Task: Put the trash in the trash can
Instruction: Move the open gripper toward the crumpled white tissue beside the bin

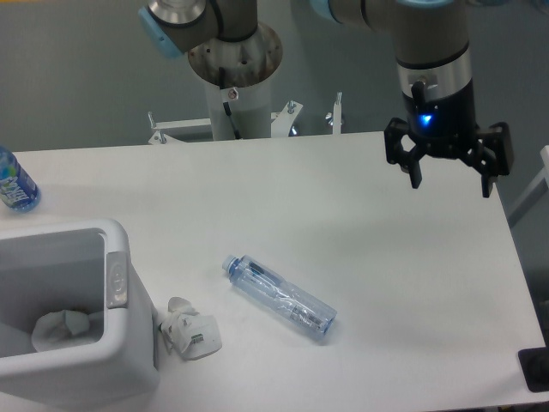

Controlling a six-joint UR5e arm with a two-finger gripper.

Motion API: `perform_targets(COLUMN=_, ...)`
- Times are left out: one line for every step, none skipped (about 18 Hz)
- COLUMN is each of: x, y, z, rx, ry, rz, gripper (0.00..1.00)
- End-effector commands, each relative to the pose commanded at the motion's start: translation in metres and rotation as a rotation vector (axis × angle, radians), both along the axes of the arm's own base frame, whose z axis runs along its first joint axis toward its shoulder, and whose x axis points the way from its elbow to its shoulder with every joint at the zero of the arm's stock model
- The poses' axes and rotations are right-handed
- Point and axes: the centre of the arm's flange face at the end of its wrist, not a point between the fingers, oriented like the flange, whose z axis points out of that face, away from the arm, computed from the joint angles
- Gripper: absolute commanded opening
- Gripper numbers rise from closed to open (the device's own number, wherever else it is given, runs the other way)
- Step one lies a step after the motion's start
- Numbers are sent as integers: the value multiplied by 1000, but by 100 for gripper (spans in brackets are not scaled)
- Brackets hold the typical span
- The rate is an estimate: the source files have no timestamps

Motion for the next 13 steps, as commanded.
perform_targets(x=0, y=0, z=0, rx=1, ry=1, rz=-2, gripper=100)
perform_targets(x=0, y=0, z=0, rx=-1, ry=2, rz=-4, gripper=100)
perform_targets(x=0, y=0, z=1, rx=1, ry=3, rz=-5, gripper=100)
perform_targets(x=1, y=1, z=2, rx=4, ry=1, rz=-3, gripper=100)
perform_targets(x=0, y=1, z=0, rx=3, ry=2, rz=3, gripper=100)
perform_targets(x=-1, y=3, z=-3, rx=4, ry=-3, rz=10, gripper=100)
perform_targets(x=-1, y=4, z=-4, rx=20, ry=-1, rz=29, gripper=100)
perform_targets(x=-2, y=6, z=-3, rx=42, ry=3, rz=56, gripper=100)
perform_targets(x=-2, y=7, z=-5, rx=61, ry=2, rz=87, gripper=100)
perform_targets(x=-3, y=9, z=-6, rx=76, ry=-4, rz=110, gripper=100)
perform_targets(x=-3, y=10, z=-7, rx=85, ry=-9, rz=129, gripper=100)
perform_targets(x=-1, y=13, z=-9, rx=89, ry=-14, rz=138, gripper=100)
perform_targets(x=-1, y=13, z=-10, rx=92, ry=-17, rz=144, gripper=100)
